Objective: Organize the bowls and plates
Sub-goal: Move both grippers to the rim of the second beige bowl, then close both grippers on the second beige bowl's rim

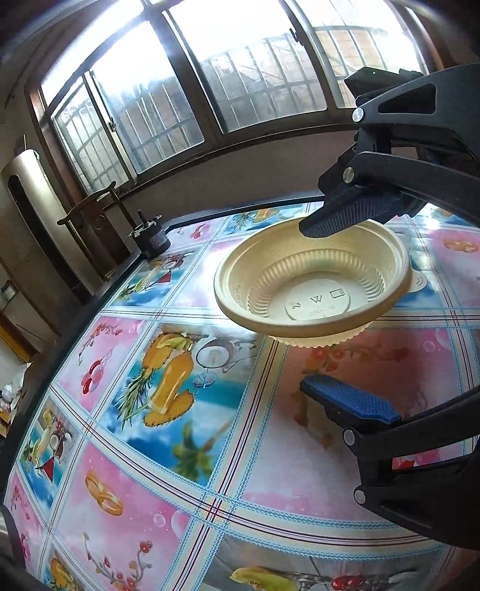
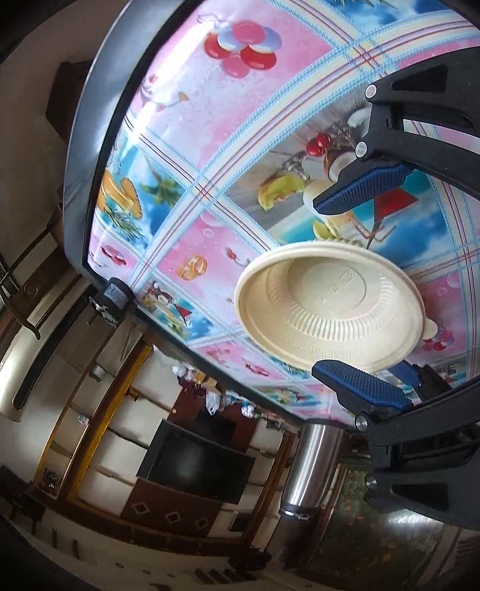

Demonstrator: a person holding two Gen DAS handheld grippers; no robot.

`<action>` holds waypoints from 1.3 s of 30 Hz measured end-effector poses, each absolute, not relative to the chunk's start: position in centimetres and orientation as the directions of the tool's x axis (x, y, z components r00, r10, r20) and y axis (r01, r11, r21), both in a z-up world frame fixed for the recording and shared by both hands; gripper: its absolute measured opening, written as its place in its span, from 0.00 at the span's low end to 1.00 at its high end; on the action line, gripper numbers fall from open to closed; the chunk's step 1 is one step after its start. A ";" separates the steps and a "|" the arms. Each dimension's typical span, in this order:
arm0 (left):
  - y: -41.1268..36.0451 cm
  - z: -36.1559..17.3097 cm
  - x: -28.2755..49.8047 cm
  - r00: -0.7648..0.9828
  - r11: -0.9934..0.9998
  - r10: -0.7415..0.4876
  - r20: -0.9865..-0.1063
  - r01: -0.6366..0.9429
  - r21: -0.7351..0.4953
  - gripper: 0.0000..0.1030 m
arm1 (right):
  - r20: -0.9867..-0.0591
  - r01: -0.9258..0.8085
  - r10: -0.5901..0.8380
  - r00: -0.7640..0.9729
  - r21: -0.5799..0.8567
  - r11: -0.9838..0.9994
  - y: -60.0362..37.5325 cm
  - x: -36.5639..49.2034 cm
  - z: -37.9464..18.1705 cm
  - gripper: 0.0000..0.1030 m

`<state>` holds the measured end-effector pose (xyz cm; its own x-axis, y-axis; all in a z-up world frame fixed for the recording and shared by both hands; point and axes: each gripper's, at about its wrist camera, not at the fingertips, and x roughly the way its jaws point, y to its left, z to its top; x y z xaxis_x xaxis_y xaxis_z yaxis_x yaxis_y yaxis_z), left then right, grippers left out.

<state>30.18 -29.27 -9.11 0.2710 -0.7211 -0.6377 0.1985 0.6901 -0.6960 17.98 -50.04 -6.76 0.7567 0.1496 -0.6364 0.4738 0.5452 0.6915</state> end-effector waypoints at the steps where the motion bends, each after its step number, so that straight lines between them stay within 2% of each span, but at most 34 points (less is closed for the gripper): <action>1: -29.3 -9.1 30.2 0.274 0.693 -0.719 -0.639 0.206 -0.691 0.74 | -0.635 0.473 0.156 0.756 0.696 0.541 -50.0 18.0 -7.0 0.81; 15: -29.4 -9.4 30.2 0.284 0.704 -0.708 -0.647 0.217 -0.676 0.73 | -0.636 0.482 0.159 0.755 0.703 0.523 -50.0 18.3 -7.7 0.80; 19: -29.5 -9.3 30.1 0.291 0.717 -0.696 -0.657 0.225 -0.660 0.53 | -0.640 0.485 0.143 0.755 0.691 0.536 -50.0 18.3 -7.3 0.74; 25: -29.5 -9.9 30.2 0.279 0.727 -0.686 -0.672 0.211 -0.654 0.31 | -0.657 0.500 0.144 0.740 0.681 0.536 -49.9 18.4 -7.6 0.66; 28: -29.1 -9.9 30.2 0.290 0.725 -0.687 -0.667 0.201 -0.659 0.24 | -0.658 0.505 0.137 0.740 0.679 0.533 -50.0 18.3 -7.6 0.65; 31: -29.0 -9.8 30.2 0.297 0.723 -0.689 -0.662 0.203 -0.661 0.19 | -0.666 0.514 0.121 0.736 0.666 0.541 -49.9 18.2 -7.5 0.56; 39: -28.8 -9.6 30.3 0.303 0.726 -0.685 -0.662 0.211 -0.655 0.13 | -0.677 0.534 0.085 0.731 0.645 0.547 -50.0 17.9 -7.2 0.49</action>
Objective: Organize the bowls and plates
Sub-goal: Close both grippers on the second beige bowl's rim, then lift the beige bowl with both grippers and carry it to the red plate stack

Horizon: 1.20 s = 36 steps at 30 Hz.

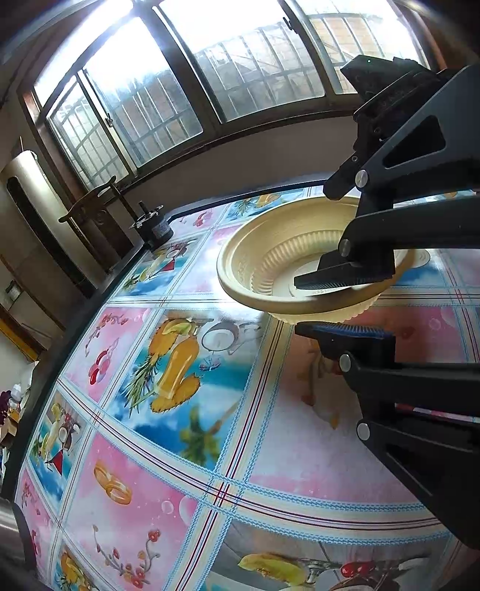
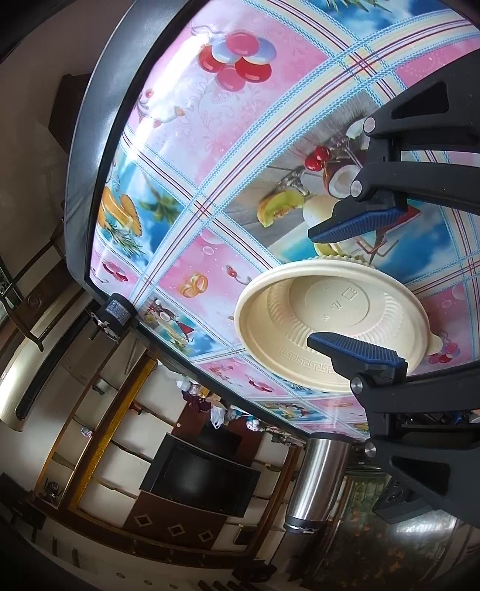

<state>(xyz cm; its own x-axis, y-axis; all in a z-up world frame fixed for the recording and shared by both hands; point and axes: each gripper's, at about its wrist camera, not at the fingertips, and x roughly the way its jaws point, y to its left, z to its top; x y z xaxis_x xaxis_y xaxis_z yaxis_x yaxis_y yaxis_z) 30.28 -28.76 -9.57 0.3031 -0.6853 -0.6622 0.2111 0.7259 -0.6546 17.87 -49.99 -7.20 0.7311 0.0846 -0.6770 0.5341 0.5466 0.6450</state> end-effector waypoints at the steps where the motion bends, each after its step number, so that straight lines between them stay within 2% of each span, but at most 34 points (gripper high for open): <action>1: -28.8 -9.5 30.3 0.303 0.726 -0.685 -0.662 0.214 -0.654 0.12 | -0.678 0.536 0.079 0.731 0.641 0.549 -50.0 17.8 -7.1 0.46; 9: -28.8 -9.4 30.3 0.305 0.726 -0.686 -0.661 0.221 -0.651 0.09 | -0.700 0.555 0.056 0.712 0.610 0.565 -49.8 18.0 -7.3 0.27; 11: -28.8 -9.4 30.3 0.304 0.726 -0.686 -0.661 0.220 -0.652 0.09 | -0.703 0.560 0.048 0.710 0.604 0.567 -49.8 18.0 -7.3 0.19; 16: -28.7 -9.4 30.3 0.311 0.728 -0.683 -0.661 0.217 -0.650 0.08 | -0.713 0.568 0.031 0.700 0.583 0.581 -49.6 18.1 -7.3 0.09; 36: -27.7 -9.3 29.9 0.308 0.743 -0.667 -0.679 0.208 -0.636 0.08 | -0.710 0.560 0.052 0.702 0.596 0.576 -49.3 17.9 -7.1 0.09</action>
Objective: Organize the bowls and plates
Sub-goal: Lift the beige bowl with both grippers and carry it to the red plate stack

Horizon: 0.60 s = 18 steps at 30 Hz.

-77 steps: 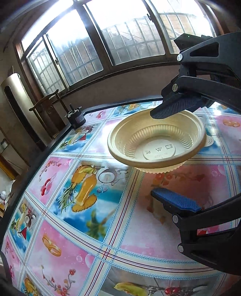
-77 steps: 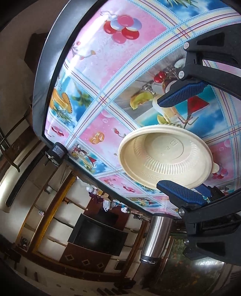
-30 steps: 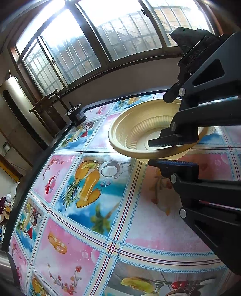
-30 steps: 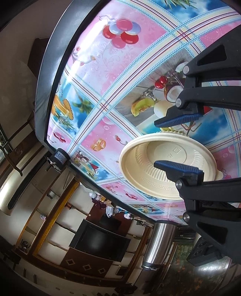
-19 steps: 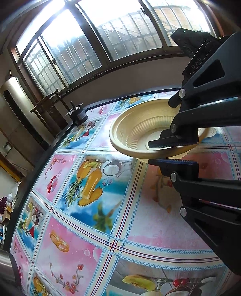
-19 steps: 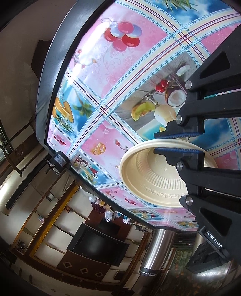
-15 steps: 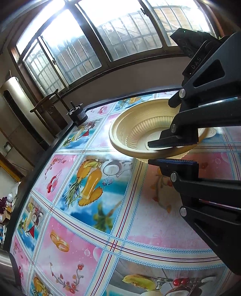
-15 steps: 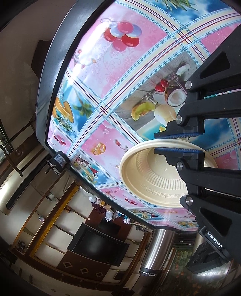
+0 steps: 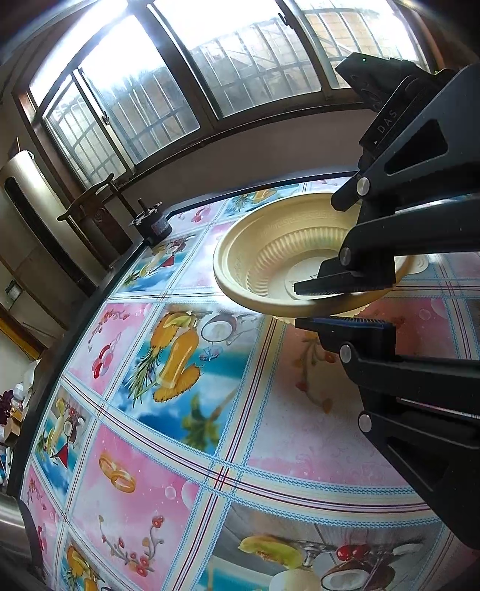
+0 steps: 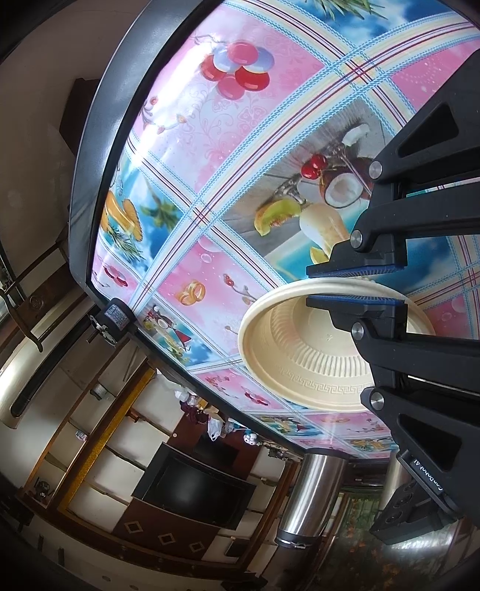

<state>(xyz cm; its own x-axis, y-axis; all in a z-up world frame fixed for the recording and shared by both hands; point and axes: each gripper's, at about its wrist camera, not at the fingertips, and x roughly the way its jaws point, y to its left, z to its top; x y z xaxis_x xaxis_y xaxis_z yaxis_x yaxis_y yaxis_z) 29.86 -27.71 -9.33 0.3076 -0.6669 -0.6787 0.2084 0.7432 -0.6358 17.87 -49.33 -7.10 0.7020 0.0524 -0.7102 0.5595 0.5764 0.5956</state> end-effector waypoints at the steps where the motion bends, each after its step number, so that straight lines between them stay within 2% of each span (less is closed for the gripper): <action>1: -27.5 -9.2 29.6 0.311 0.744 -0.666 -0.678 0.206 -0.636 0.08 | -0.710 0.558 0.057 0.702 0.598 0.576 -49.2 17.9 -7.1 0.09; 9: -24.9 -8.5 27.6 0.327 0.767 -0.638 -0.697 0.192 -0.612 0.08 | -0.728 0.540 0.123 0.674 0.600 0.590 -47.1 16.8 -7.4 0.09; 14: -24.5 -7.0 26.1 0.363 0.805 -0.592 -0.719 0.218 -0.552 0.08 | -0.721 0.522 0.156 0.675 0.616 0.589 -46.0 15.9 -7.5 0.09; 18: -23.1 -8.1 24.2 0.359 0.826 -0.562 -0.745 0.204 -0.525 0.09 | -0.711 0.500 0.180 0.680 0.629 0.595 -45.1 14.9 -7.2 0.10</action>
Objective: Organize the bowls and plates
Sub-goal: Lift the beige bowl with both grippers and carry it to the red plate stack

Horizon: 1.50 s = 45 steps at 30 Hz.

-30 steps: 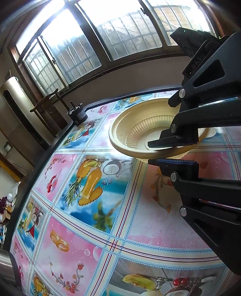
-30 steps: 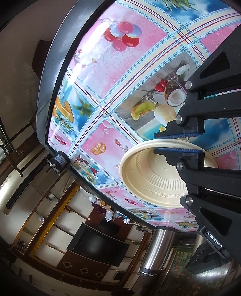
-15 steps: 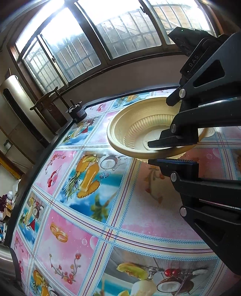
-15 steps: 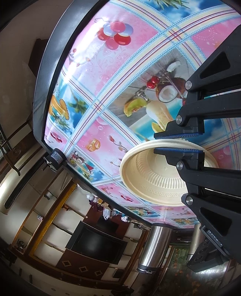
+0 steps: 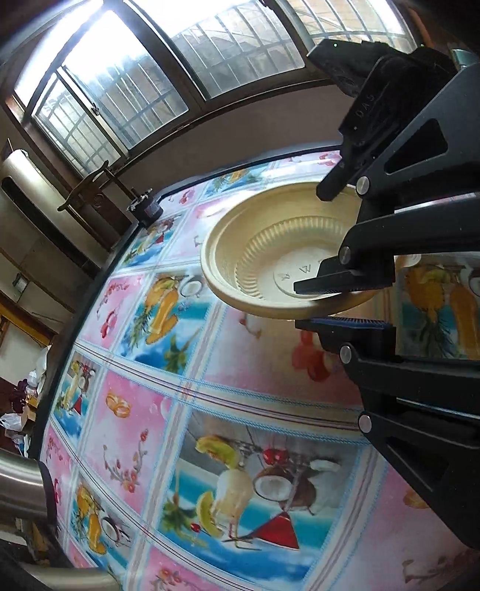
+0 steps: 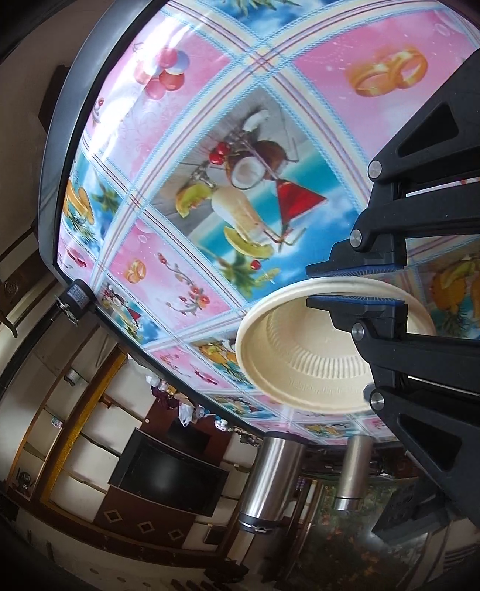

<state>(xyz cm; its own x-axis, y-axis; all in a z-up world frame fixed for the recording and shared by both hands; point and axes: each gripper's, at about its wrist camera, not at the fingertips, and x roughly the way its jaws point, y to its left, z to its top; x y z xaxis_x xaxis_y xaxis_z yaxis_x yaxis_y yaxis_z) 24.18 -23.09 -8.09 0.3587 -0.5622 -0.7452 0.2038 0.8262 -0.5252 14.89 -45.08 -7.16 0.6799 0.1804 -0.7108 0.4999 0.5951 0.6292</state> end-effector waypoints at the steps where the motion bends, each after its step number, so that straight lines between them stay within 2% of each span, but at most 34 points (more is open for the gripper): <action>1: -22.7 -8.3 23.7 0.361 0.829 -0.558 -0.748 0.199 -0.522 0.09 | -0.708 0.491 0.191 0.680 0.634 0.598 -44.7 14.5 -7.1 0.10; 13: -18.2 -5.7 15.3 0.500 0.910 -0.414 -0.761 0.249 -0.332 0.10 | -0.620 0.359 0.283 0.732 0.704 0.613 -38.9 7.3 -6.0 0.10; 24: -14.7 -2.5 8.8 0.624 0.944 -0.320 -0.713 0.272 -0.186 0.11 | -0.552 0.261 0.329 0.766 0.736 0.625 -34.4 2.7 -5.0 0.10; 34: -11.2 -0.8 5.6 0.692 0.956 -0.289 -0.662 0.250 -0.156 0.12 | -0.522 0.197 0.343 0.781 0.727 0.658 -30.7 0.7 -2.4 0.10; 45: -7.0 0.0 3.5 0.729 0.960 -0.278 -0.626 0.216 -0.176 0.12 | -0.519 0.142 0.357 0.777 0.695 0.704 -26.2 -0.6 -0.1 0.10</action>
<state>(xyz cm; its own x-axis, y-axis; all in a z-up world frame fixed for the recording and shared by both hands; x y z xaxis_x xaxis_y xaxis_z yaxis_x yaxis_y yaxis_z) 3.51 -6.96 0.04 0.7289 -0.2783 -0.6255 0.2159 0.9605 -0.1757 -0.62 -26.22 -0.14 0.7766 0.3565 -0.5194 0.1418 0.7044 0.6955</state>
